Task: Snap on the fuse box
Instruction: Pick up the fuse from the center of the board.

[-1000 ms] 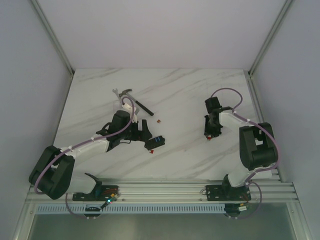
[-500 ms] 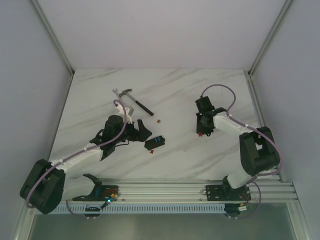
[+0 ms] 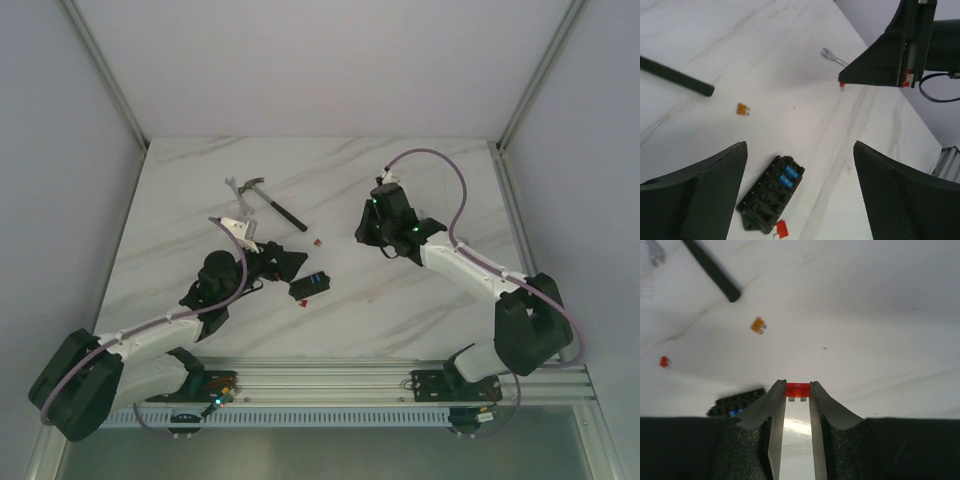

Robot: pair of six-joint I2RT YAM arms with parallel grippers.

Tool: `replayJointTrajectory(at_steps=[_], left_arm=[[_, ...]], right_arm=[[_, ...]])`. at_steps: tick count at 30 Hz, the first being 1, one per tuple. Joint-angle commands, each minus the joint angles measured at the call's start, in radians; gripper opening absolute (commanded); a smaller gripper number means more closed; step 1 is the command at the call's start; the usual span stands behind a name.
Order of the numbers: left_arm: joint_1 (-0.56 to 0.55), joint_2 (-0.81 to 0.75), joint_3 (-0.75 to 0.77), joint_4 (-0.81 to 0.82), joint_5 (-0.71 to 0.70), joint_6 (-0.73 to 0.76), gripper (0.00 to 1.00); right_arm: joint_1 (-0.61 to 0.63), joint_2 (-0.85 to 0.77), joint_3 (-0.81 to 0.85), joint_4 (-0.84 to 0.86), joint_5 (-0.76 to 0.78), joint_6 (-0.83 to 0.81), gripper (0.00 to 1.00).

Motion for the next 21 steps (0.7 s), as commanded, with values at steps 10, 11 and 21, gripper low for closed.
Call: replayJointTrajectory(at_steps=[10, 11, 21], left_arm=[[-0.103, 0.186, 0.095, 0.305, -0.071, 0.100, 0.76], [-0.106, 0.199, 0.103, 0.310, -0.066, 0.107, 0.74], [-0.119, 0.322, 0.197, 0.346, -0.043, 0.172, 0.53]], right_arm=[[0.097, -0.049, -0.002, 0.283, -0.038, 0.190, 0.22], [0.099, -0.044, 0.002, 0.289, -0.053, 0.196, 0.23], [0.126, -0.037, 0.004, 0.326, -0.092, 0.217, 0.23]])
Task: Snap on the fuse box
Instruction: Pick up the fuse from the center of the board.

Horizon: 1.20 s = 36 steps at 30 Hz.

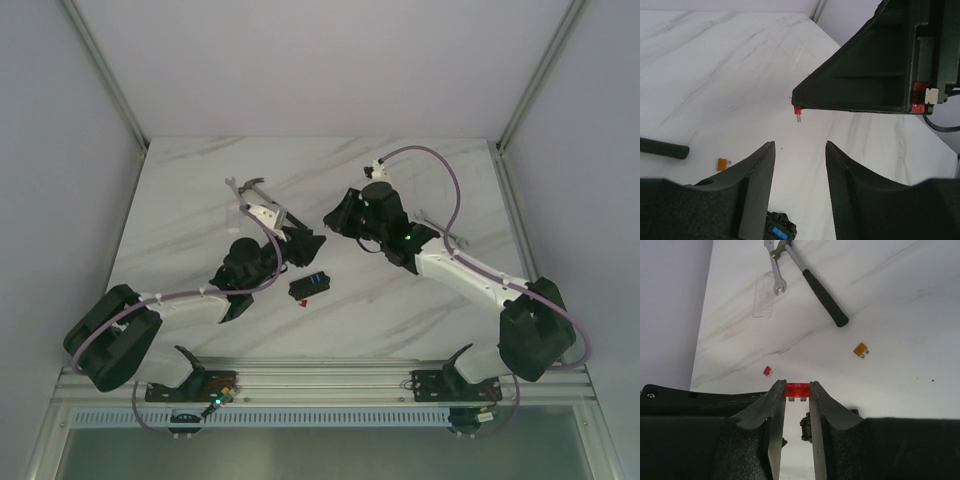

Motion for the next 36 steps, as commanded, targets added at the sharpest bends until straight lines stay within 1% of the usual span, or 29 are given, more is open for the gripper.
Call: replayJointTrajectory(at_steps=[1, 4, 5, 9, 11, 17, 24, 29, 33, 35, 36], left_arm=[[-0.005, 0.032, 0.045, 0.071, 0.016, 0.052, 0.52], [-0.005, 0.034, 0.057, 0.074, 0.016, 0.058, 0.45], [-0.004, 0.066, 0.059, 0.077, 0.017, 0.058, 0.44], [-0.004, 0.087, 0.068, 0.088, 0.027, 0.053, 0.37], [-0.004, 0.091, 0.073, 0.092, 0.031, 0.053, 0.35], [-0.005, 0.095, 0.082, 0.090, 0.060, 0.058, 0.24], [-0.006, 0.084, 0.084, 0.080, 0.064, 0.069, 0.20], [-0.004, 0.084, 0.087, 0.078, 0.069, 0.068, 0.13], [-0.005, 0.079, 0.085, 0.074, 0.064, 0.065, 0.11], [-0.005, 0.074, 0.086, 0.070, 0.062, 0.069, 0.05], [-0.004, 0.071, 0.086, 0.067, 0.061, 0.070, 0.04]], right_arm=[[0.007, -0.008, 0.003, 0.048, -0.026, 0.026, 0.23], [0.011, -0.012, -0.004, 0.053, -0.028, 0.031, 0.22], [0.013, -0.012, -0.007, 0.056, -0.026, 0.032, 0.23], [0.014, -0.013, -0.013, 0.059, -0.031, 0.035, 0.22], [0.016, -0.012, -0.013, 0.063, -0.035, 0.036, 0.22], [0.019, -0.009, -0.016, 0.066, -0.039, 0.039, 0.22], [0.021, -0.007, -0.019, 0.068, -0.049, 0.040, 0.22], [0.021, -0.008, -0.022, 0.069, -0.051, 0.039, 0.22], [0.023, -0.007, -0.024, 0.070, -0.057, 0.040, 0.22], [0.022, -0.008, -0.027, 0.071, -0.061, 0.040, 0.22], [0.022, -0.008, -0.027, 0.071, -0.061, 0.041, 0.22]])
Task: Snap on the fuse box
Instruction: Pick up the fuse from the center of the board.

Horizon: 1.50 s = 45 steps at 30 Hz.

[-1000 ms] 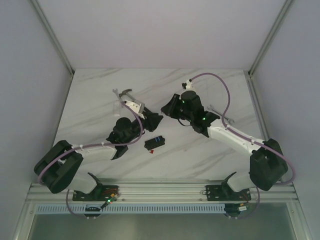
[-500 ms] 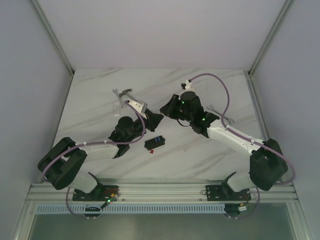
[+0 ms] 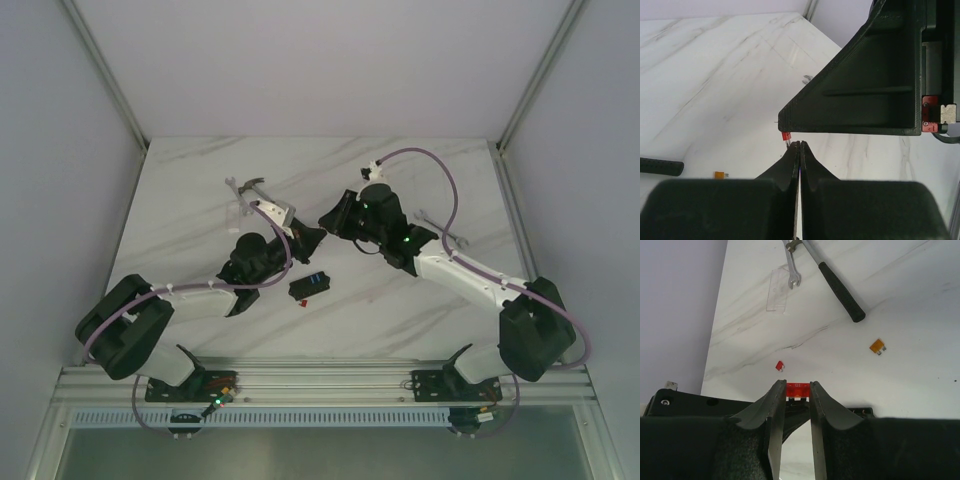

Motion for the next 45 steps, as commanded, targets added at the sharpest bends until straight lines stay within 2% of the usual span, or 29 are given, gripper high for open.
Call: replayJointTrajectory(at_steps=[1, 3, 18, 20, 21, 32, 45], left_arm=[[-0.004, -0.023, 0.025, 0.024, 0.014, 0.017, 0.02], [-0.004, -0.026, 0.024, 0.019, 0.015, 0.023, 0.00], [-0.004, -0.078, 0.008, -0.043, 0.033, 0.072, 0.00], [-0.004, -0.085, 0.001, -0.055, 0.016, 0.061, 0.19], [-0.005, -0.091, -0.007, -0.053, 0.009, 0.061, 0.23], [0.002, -0.110, -0.055, -0.032, -0.065, 0.059, 0.40], [0.005, -0.072, -0.042, -0.029, -0.087, 0.035, 0.53]], right_arm=[[0.008, -0.009, -0.015, 0.028, -0.013, 0.014, 0.22], [0.008, -0.011, -0.018, 0.029, -0.013, 0.014, 0.22], [0.008, -0.026, -0.037, 0.055, -0.040, 0.011, 0.22], [0.008, -0.030, -0.039, 0.055, -0.036, 0.008, 0.22], [0.008, -0.033, -0.042, 0.054, -0.032, 0.006, 0.22], [0.008, -0.054, -0.054, 0.062, -0.038, -0.001, 0.22], [0.008, -0.063, -0.071, 0.073, -0.030, 0.005, 0.21]])
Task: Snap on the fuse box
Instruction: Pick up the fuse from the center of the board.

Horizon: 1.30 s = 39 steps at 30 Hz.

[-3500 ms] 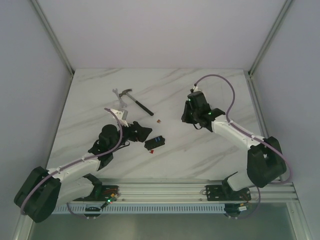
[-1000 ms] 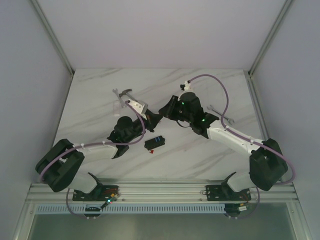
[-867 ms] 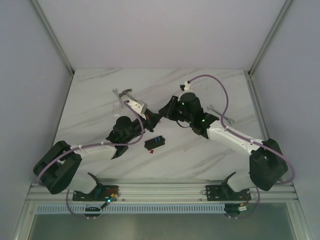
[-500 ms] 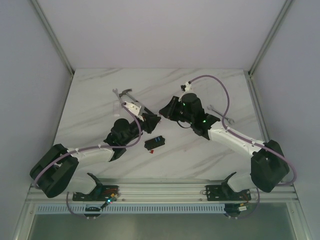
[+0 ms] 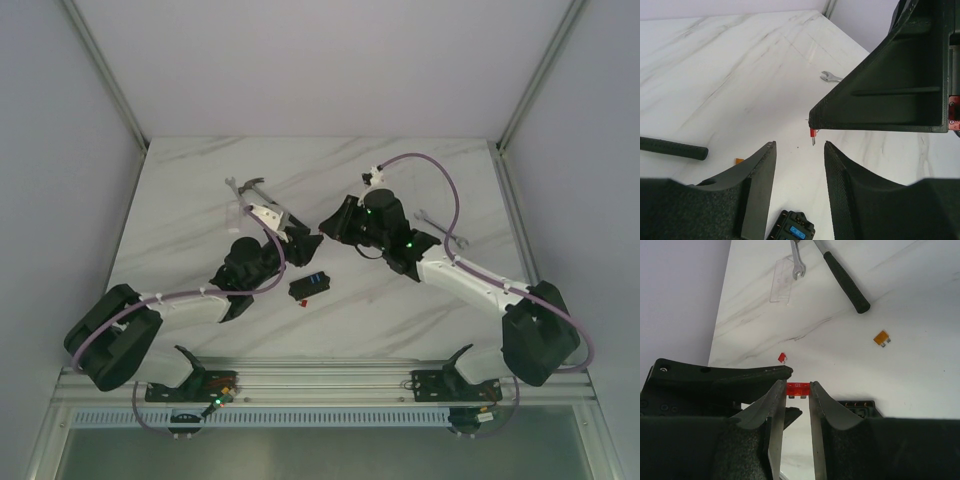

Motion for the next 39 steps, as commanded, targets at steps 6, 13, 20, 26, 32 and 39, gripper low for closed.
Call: replayJointTrajectory(at_steps=[6, 13, 20, 26, 32, 39], left_arm=[[0.009, 0.001, -0.002, 0.041, -0.017, -0.010, 0.54], [0.008, 0.014, 0.012, 0.066, 0.023, -0.012, 0.42], [0.009, 0.020, 0.018, 0.075, 0.036, -0.014, 0.34], [0.010, 0.020, 0.022, 0.077, 0.042, -0.012, 0.34], [0.009, 0.018, 0.021, 0.077, 0.060, -0.001, 0.20], [0.009, 0.001, 0.015, 0.062, 0.074, 0.025, 0.00]], right_arm=[[0.007, -0.027, -0.012, 0.038, -0.010, 0.001, 0.21], [0.007, -0.020, -0.010, 0.043, -0.025, 0.002, 0.21], [0.007, -0.011, -0.009, 0.049, -0.050, 0.007, 0.20], [0.009, -0.007, -0.009, 0.052, -0.056, 0.009, 0.21], [0.009, -0.001, -0.007, 0.057, -0.074, 0.010, 0.21], [0.009, 0.001, -0.007, 0.061, -0.087, 0.007, 0.21]])
